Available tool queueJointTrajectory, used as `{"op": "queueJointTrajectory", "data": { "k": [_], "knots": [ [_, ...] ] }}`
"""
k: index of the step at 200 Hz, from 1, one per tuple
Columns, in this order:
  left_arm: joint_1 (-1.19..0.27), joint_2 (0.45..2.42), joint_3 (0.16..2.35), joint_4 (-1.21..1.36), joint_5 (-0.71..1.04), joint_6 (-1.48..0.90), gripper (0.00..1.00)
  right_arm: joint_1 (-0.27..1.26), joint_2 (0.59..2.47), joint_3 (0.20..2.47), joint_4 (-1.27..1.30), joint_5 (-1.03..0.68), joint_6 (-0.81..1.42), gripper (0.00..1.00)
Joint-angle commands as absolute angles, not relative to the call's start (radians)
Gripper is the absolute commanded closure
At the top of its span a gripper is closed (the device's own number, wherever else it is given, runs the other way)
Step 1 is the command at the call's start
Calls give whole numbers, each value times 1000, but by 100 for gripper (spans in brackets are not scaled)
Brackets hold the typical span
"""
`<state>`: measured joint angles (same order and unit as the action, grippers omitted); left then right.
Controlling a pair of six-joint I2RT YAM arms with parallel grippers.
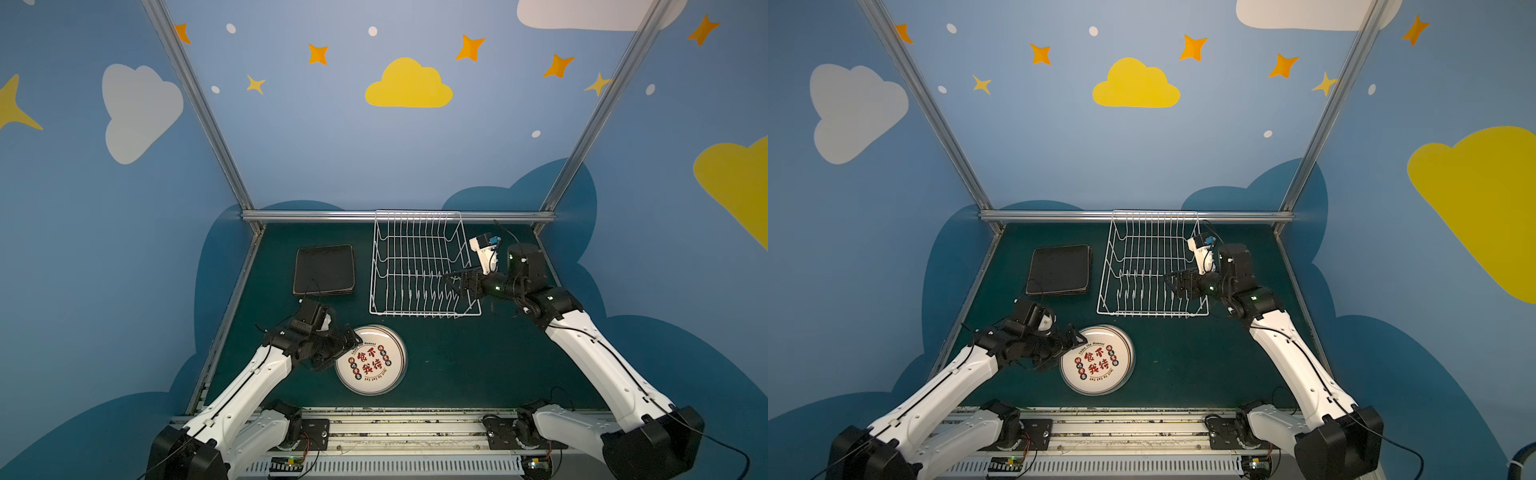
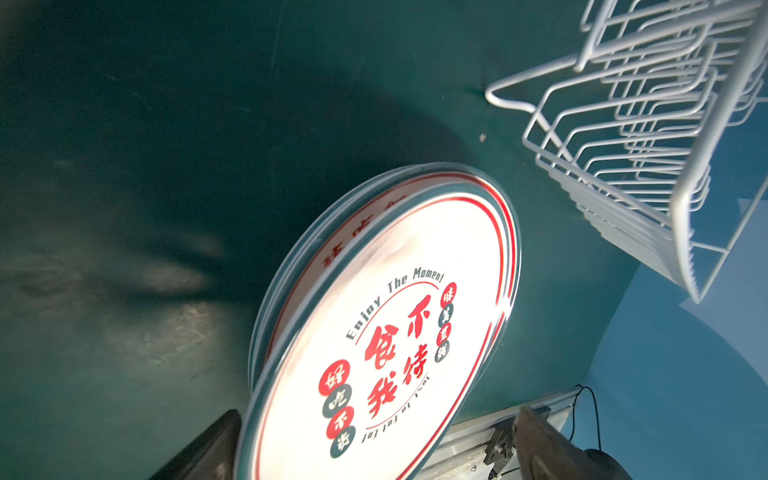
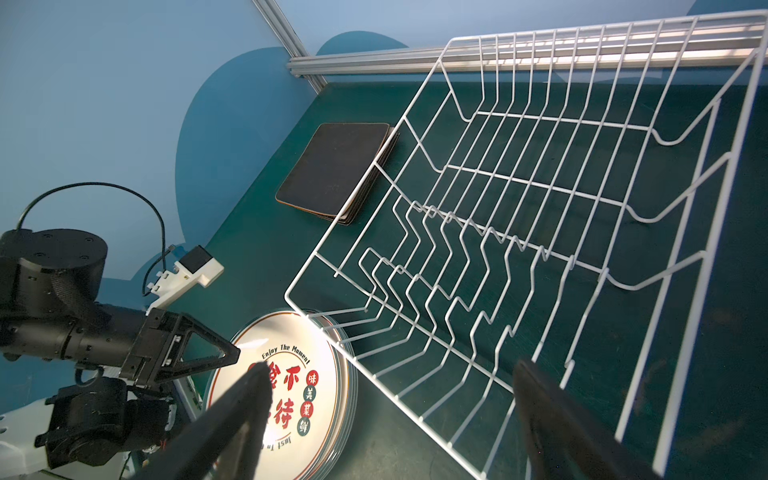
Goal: Unload the plates from the dish rack
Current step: 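Open the left gripper and lift it off the stacked plates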
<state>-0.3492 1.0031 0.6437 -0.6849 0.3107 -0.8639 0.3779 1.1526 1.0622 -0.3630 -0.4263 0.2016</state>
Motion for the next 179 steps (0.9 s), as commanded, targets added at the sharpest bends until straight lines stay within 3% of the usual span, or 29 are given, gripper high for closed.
{"op": "queueJointTrajectory", "data": {
  "k": [1,75,108,148,179],
  "knots": [
    [-357,1032,693,-747,283,-830,1,382,1163,1080,-353,-420,202,10],
    [-373,1038,804,-846,151,-762,1,382,1157,1074,-354,-414,196,10],
    [-373,994,919,-853,42,-610,0,380,1154,1093,-357,-388,187,10],
    [-373,938,1048,-779,-136,-334,0,375,1063,1042,-261,-170,124,10],
    [-368,798,887,-429,-220,-162,0,325,1000,969,-190,87,88,10]
  ]
}}
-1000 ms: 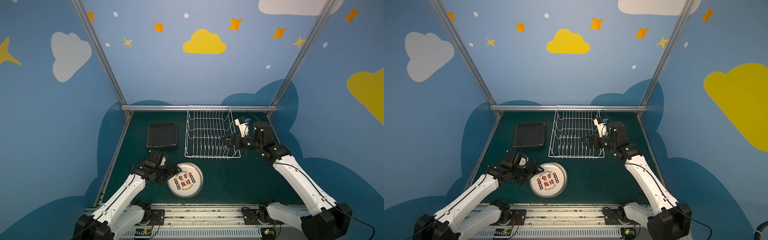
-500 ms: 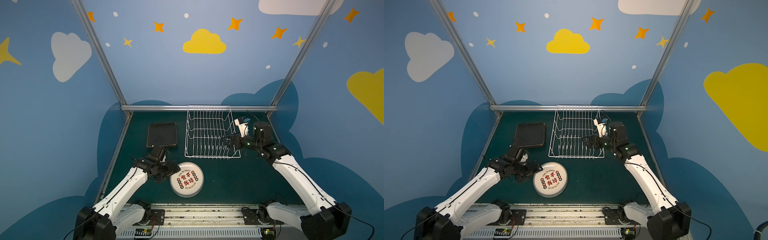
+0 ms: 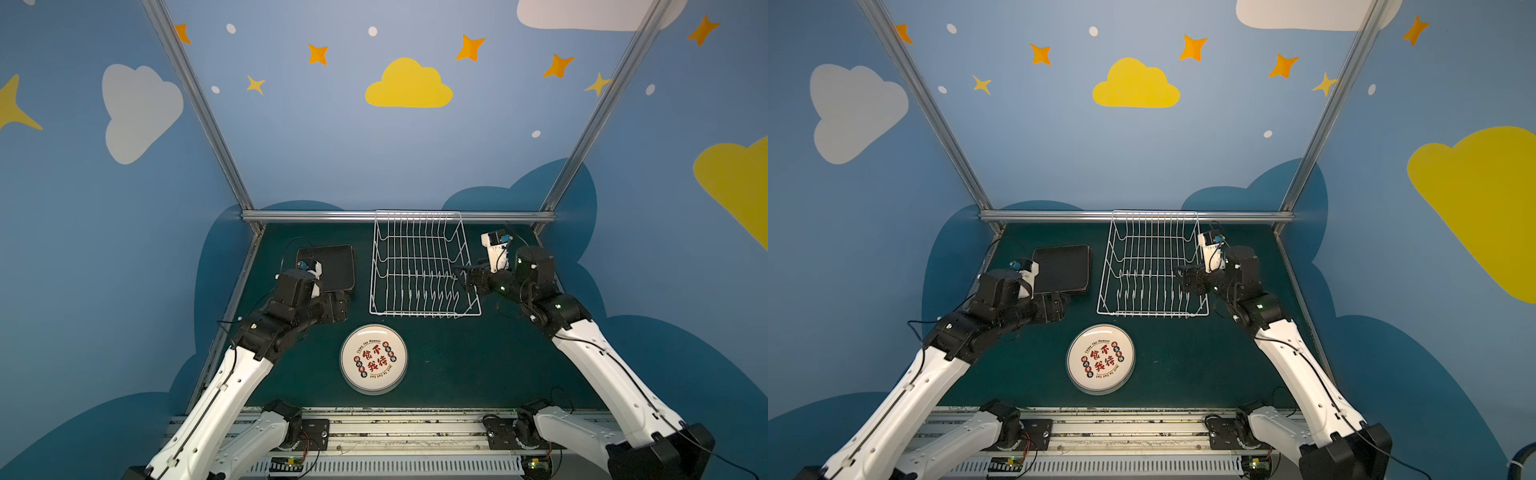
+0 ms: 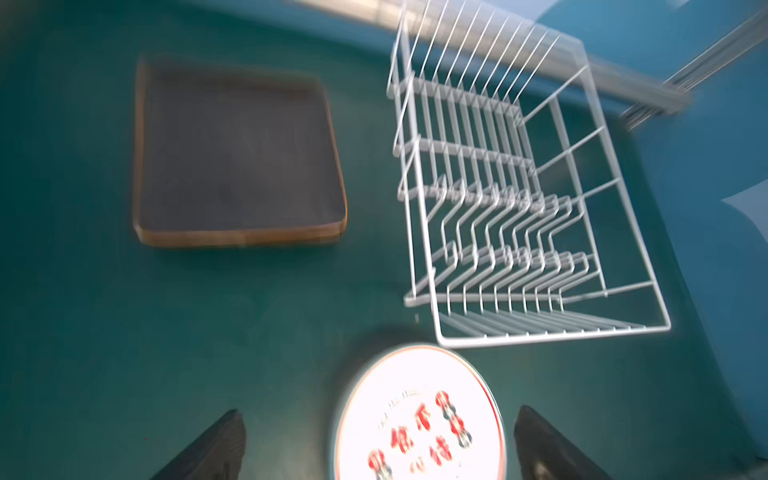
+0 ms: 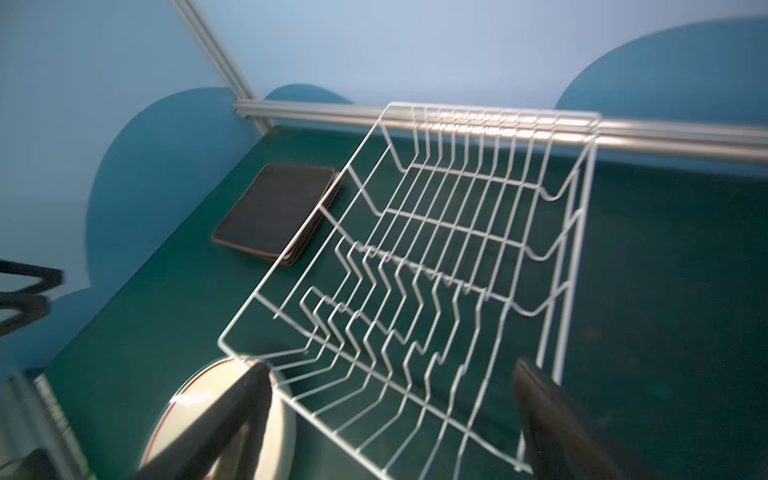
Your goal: Unload the plates from the dish rack
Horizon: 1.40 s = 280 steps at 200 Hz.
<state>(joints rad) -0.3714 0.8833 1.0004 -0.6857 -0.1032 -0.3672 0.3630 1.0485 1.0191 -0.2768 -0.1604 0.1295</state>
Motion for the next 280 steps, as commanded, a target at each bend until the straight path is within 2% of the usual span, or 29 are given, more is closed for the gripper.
{"op": "queueJointTrajectory", "data": {
  "k": [1,45,94,117,134,180,198,223,246,280],
  "knots": [
    [-368,794,879,-416,-224,-157,0,323,998,966,-189,93,89,10],
    [-343,680,534,56,-389,-34,0,192,987,776,-71,262,136,10],
    [-291,809,357,247,-600,-77,0,40,1062,453,363,305,229,10],
    [-256,870,280,349,-615,-126,0,12,1124,425,382,317,186,10],
    [-231,916,241,424,-593,-135,0,-5,1173,452,326,317,217,10],
    [-139,1070,209,622,-483,-96,1,-16,1348,464,468,210,188,10],
    [-93,1124,219,681,-429,-99,0,-12,1357,521,365,155,198,10],
    [-41,1198,260,697,-335,-103,0,-8,1374,491,441,68,145,10],
    [-11,1267,287,744,-288,-97,0,-8,1427,426,615,32,127,10],
    [8,1358,303,826,-263,-94,0,8,1441,500,480,65,127,10]
  ]
}}
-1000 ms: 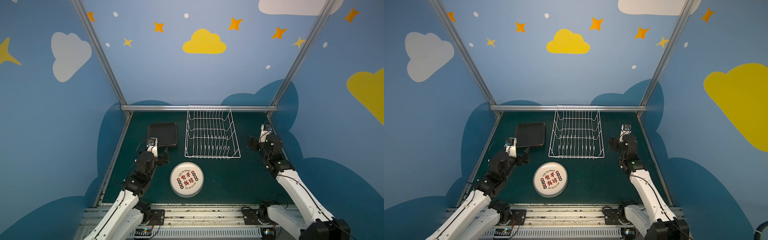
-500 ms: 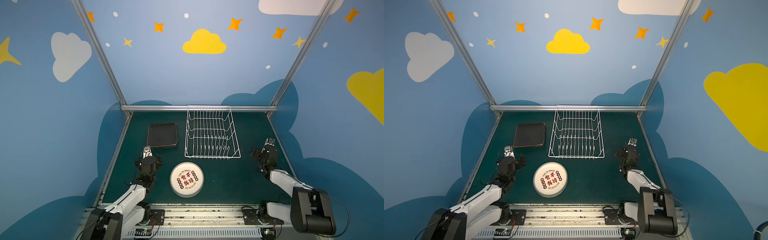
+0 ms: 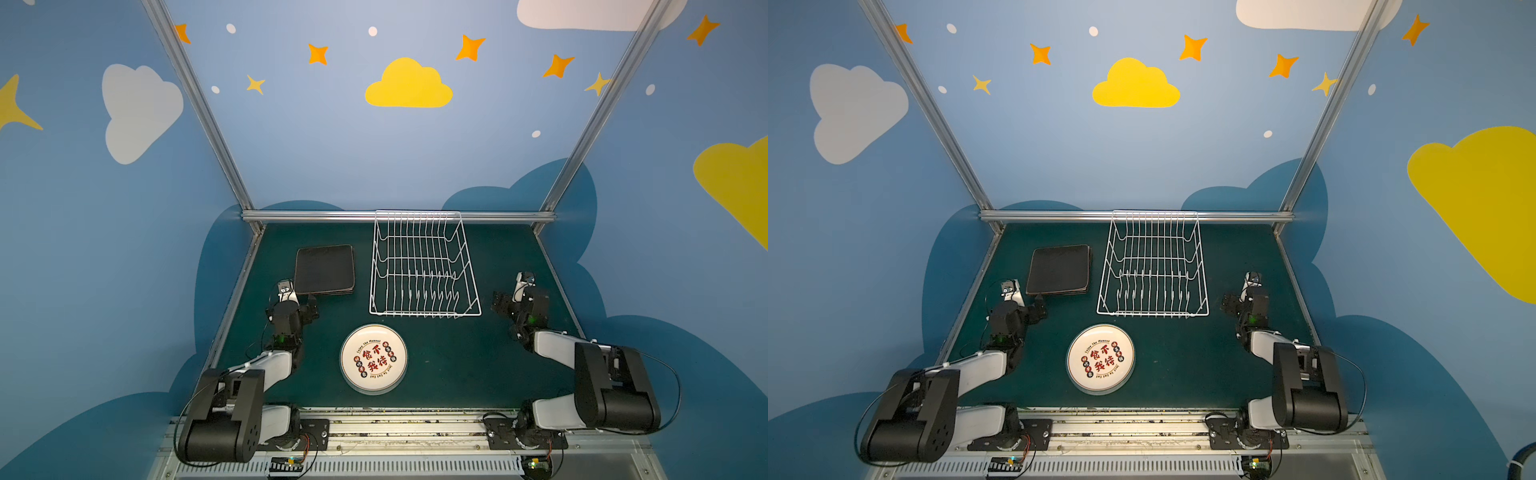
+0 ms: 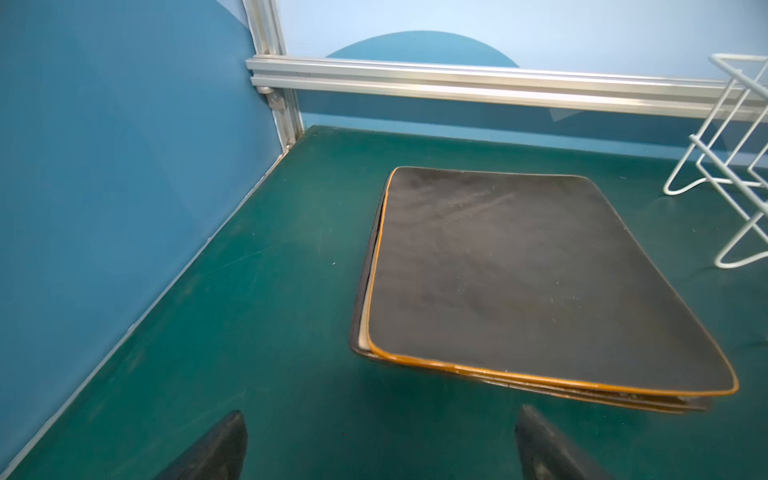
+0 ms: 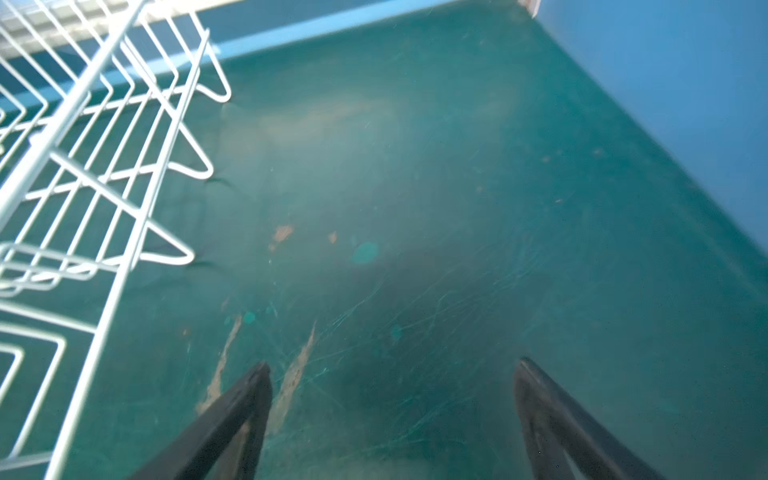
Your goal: Unload the plates from the dish rack
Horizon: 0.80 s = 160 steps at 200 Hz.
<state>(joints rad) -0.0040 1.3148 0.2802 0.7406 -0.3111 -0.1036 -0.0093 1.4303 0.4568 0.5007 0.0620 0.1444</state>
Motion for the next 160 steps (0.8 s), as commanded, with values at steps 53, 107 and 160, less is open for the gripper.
{"op": "queueJointTrajectory", "data": {
  "k": [53,107,160],
  "knots": [
    [44,1427,357,786,-168,-112,0,19,1443,504,476,87,124,10],
    [44,1535,364,874,-77,-80,0,21,1442,504,476,90,124,10],
    [42,1525,387,819,-69,-60,0,24,1442,505,476,100,122,10]
  ]
}}
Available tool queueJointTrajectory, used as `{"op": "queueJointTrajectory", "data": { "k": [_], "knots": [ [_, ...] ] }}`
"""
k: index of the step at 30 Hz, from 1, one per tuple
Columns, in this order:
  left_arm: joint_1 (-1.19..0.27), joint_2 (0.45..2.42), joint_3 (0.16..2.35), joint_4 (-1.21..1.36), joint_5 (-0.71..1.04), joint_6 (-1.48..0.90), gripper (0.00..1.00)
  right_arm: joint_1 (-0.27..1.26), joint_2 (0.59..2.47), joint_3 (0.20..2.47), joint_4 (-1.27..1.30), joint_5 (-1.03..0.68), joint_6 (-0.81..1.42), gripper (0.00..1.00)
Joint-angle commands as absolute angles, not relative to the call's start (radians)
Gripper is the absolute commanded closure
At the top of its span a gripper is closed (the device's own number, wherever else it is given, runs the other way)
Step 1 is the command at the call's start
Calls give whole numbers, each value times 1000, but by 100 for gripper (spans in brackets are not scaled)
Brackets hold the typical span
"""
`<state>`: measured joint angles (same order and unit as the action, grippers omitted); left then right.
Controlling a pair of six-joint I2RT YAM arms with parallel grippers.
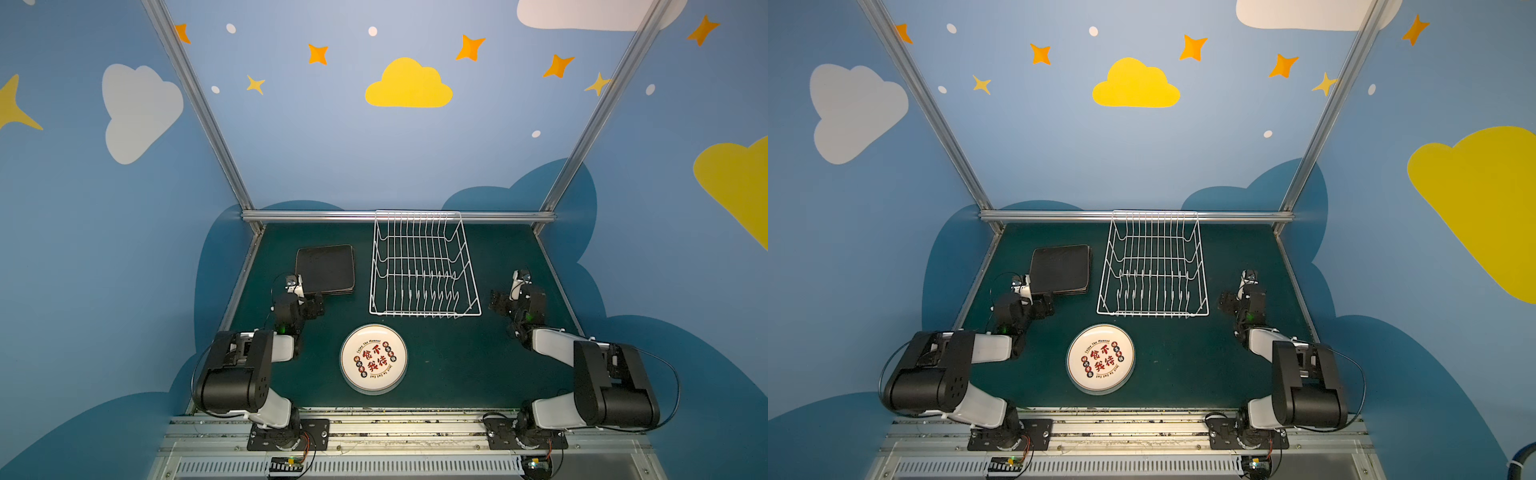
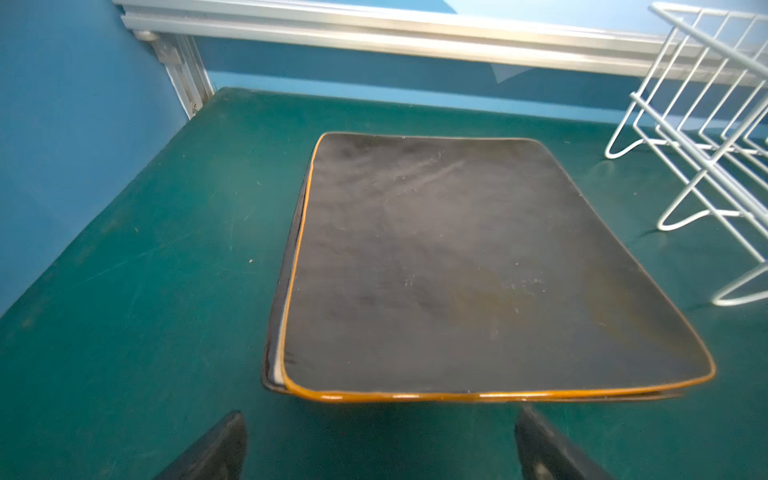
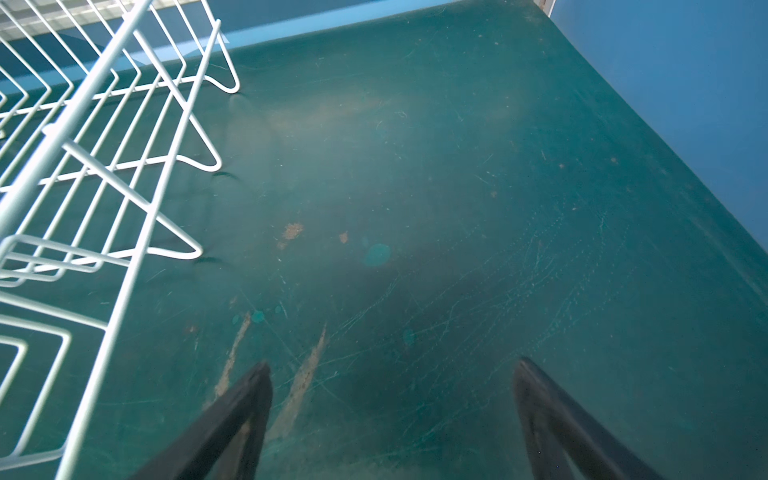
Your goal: Unload the plates from the dish rack
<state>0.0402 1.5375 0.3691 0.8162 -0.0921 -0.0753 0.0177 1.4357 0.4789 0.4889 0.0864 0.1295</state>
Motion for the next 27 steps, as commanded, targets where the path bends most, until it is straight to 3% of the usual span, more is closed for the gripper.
{"op": "queueJointTrajectory", "data": {
  "k": [1,27],
  "knots": [
    [42,1524,387,818,-69,-60,0,24,1442,505,476,99,122,10],
    [21,1532,412,777,-89,-34,1,31,1444,504,474,109,121,10]
  ]
}}
